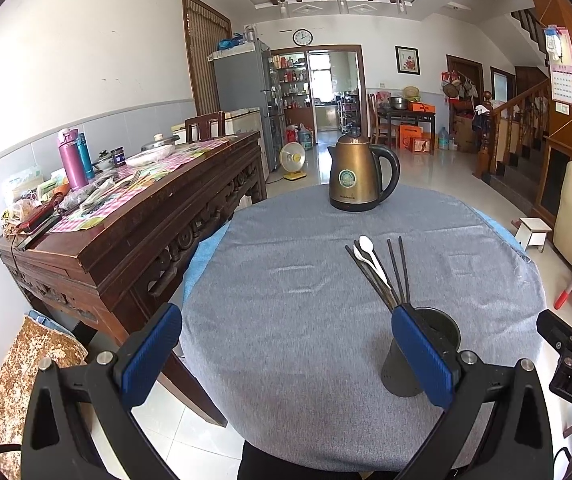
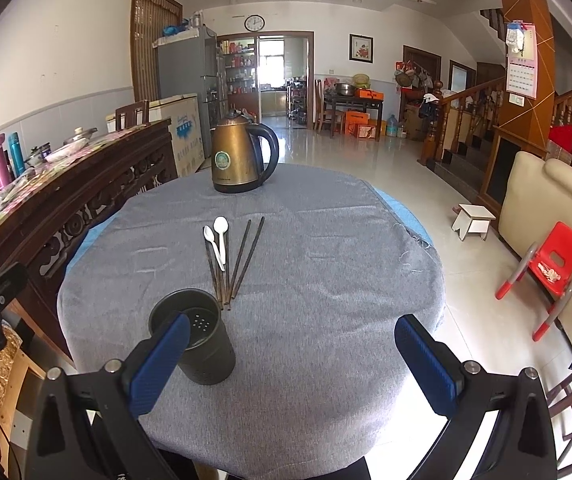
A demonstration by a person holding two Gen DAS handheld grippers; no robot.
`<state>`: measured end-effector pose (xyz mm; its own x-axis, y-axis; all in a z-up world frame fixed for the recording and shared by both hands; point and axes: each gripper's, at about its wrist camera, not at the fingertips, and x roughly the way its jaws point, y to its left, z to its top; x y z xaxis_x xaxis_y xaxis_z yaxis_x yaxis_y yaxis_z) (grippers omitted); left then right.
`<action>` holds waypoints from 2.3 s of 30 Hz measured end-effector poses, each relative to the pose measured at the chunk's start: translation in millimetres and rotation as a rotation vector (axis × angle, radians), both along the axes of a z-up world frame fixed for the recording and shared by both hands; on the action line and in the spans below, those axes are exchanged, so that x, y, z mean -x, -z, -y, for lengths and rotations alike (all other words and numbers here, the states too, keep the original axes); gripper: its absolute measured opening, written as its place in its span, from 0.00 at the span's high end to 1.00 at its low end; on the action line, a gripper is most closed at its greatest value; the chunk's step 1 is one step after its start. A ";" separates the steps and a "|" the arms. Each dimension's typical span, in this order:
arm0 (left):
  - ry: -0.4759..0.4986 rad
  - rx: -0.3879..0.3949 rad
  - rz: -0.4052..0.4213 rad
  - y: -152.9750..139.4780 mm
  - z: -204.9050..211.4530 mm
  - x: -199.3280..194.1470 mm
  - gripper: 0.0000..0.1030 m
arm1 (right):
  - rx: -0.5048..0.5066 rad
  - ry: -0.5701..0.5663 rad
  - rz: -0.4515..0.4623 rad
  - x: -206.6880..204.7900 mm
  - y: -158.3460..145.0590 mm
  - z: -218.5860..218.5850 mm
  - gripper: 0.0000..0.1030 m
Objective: Organize utensils
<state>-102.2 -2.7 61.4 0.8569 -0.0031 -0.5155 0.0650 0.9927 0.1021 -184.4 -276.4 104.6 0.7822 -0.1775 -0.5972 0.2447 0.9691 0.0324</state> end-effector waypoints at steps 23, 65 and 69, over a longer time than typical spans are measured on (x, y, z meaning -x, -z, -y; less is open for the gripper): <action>-0.009 0.037 -0.083 22.0 -4.8 -30.4 0.00 | -0.010 0.008 -0.034 -15.9 10.5 11.7 0.00; 0.181 0.277 -0.692 173.6 90.1 -389.8 0.52 | -0.395 -0.075 -0.513 -453.5 161.0 81.6 0.66; 0.190 0.295 -0.738 188.9 99.6 -402.6 0.77 | -0.327 -0.067 -0.527 -460.2 166.5 75.1 0.73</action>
<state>300.3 -102.3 -127.4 0.2679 -0.3375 -0.9024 0.1830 0.9374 -0.2962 275.8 -351.5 -61.9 0.3703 0.1190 -0.9213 0.2478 0.9432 0.2214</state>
